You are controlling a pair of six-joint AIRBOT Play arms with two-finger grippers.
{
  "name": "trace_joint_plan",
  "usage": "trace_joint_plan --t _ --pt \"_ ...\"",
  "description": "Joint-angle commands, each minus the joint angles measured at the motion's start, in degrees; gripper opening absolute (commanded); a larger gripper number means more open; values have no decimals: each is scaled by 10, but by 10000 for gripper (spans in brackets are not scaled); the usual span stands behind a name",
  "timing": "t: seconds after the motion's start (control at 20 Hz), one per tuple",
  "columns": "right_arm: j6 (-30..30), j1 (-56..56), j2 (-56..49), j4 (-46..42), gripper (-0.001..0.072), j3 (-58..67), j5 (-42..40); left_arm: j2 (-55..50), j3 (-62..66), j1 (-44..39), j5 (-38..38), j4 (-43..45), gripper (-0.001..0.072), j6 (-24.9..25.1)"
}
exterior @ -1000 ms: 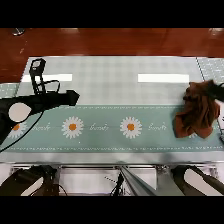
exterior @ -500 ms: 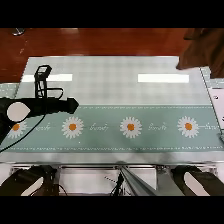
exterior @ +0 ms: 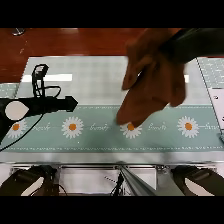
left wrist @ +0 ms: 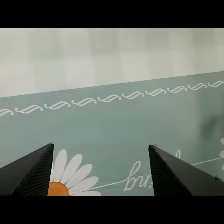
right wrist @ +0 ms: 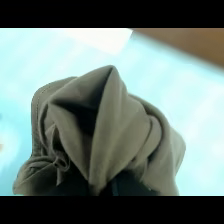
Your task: Fold the shirts.
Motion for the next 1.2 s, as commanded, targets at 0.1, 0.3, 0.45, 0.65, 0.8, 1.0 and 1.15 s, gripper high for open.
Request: trace_joint_plan --t 0.1,0.3,0.45,0.65,0.8,1.0,1.15 --pt "53 134 -121 33 31 -169 -128 -3 -2 1 0 -10 703 1" --pt "63 143 -212 148 31 -172 -152 -3 -3 1 0 -10 703 1" --pt "61 143 -232 183 121 -172 -154 -3 -5 1 -3 -11 703 -2" --pt "64 73 -205 100 618 -144 -55 -3 -5 0 -31 -25 703 -1" --pt "68 -47 -125 -49 618 -147 33 -3 -5 7 -125 -11 703 25" --pt "73 -259 35 -73 618 -303 -32 -3 -78 47 -154 -101 703 43" --pt "46 -365 144 54 618 -508 -101 -12 -179 42 -79 -275 703 127"
